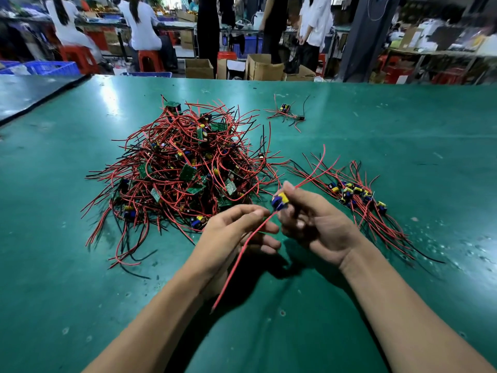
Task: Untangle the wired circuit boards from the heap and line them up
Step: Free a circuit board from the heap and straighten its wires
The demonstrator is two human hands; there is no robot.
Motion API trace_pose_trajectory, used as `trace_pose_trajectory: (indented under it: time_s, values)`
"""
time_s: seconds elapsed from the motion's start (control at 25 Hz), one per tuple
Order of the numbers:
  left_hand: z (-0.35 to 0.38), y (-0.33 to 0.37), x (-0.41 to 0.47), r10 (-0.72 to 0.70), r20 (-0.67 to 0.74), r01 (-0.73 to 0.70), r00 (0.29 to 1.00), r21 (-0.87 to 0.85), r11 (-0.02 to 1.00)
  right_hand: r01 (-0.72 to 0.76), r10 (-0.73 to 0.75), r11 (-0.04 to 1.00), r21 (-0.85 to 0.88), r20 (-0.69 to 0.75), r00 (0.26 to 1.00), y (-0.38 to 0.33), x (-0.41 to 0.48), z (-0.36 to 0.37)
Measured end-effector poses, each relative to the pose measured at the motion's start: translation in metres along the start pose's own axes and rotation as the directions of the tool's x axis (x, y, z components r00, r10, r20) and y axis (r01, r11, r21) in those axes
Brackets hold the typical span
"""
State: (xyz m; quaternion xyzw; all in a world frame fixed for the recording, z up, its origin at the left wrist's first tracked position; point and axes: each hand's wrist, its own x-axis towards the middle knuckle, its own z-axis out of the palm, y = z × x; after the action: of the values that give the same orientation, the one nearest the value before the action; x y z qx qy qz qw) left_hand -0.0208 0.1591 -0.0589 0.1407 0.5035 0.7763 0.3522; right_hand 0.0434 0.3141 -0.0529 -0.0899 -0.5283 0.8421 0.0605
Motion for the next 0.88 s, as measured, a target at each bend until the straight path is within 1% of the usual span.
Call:
trace_pose_trajectory:
  time_s: [0.08,0.16,0.24,0.36,0.48,0.6,0.8,0.88]
  values:
    - [0.001,0.0,-0.001,-0.069,0.022,0.069,0.997,0.001,0.998,-0.052,0.056,0.995,-0.085,0.037,0.998,0.005,-0.002,0.003]
    - [0.002,-0.001,-0.001,-0.094,0.032,0.093,0.995,0.027,0.995,-0.091,0.097,0.991,-0.097,0.063,0.993,0.007,-0.003,0.005]
    - [0.0,-0.001,-0.002,-0.11,0.032,0.11,0.993,0.023,0.994,-0.111,0.117,0.988,-0.112,0.055,0.992,0.009,-0.004,0.006]
    - [-0.002,-0.002,-0.004,-0.115,0.055,0.114,0.992,0.03,0.993,-0.093,0.095,0.993,-0.075,0.02,0.995,0.01,-0.003,0.004]
    - [0.001,-0.003,-0.006,-0.159,0.097,0.156,0.983,0.031,0.987,-0.061,0.053,0.99,-0.125,-0.07,0.996,0.012,0.0,0.004]
    - [0.003,-0.001,-0.007,-0.195,0.112,0.194,0.974,0.022,0.981,-0.057,0.051,0.995,-0.082,-0.066,0.997,0.013,0.002,0.005]
    - [0.002,-0.002,-0.002,-0.159,0.061,0.152,0.985,0.107,0.983,-0.102,0.097,0.989,-0.107,-0.051,0.994,0.012,0.001,0.006]
    - [0.004,-0.004,-0.002,-0.133,0.017,0.13,0.991,0.102,0.986,-0.112,0.109,0.991,-0.076,-0.043,0.993,0.013,0.001,0.004]
